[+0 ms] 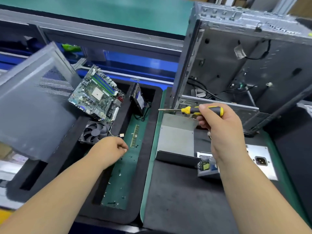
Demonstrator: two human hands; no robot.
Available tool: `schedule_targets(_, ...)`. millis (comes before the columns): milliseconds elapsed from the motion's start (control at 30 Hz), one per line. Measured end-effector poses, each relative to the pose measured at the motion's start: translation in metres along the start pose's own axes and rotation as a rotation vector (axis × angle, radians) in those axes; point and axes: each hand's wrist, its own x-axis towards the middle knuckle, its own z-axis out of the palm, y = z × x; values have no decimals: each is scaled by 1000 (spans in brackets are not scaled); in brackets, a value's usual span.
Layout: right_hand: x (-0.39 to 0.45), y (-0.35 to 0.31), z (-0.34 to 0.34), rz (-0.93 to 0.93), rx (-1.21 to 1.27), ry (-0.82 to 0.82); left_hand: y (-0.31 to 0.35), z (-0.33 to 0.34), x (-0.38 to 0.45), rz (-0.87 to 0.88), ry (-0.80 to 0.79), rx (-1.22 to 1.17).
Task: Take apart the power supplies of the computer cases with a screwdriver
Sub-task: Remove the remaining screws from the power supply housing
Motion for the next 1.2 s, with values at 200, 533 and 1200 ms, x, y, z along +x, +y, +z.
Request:
schedule_targets(200, -7, -11, -32, -57, 15, 82, 60, -4, 1, 261, 109, -257)
schedule_targets(533, -16, -25, -121, -103, 1, 275, 206, 63, -23, 279, -211, -501)
schedule_targets(1200, -26, -29, -194, -305, -444, 182, 245, 85, -16, 88, -265, -522)
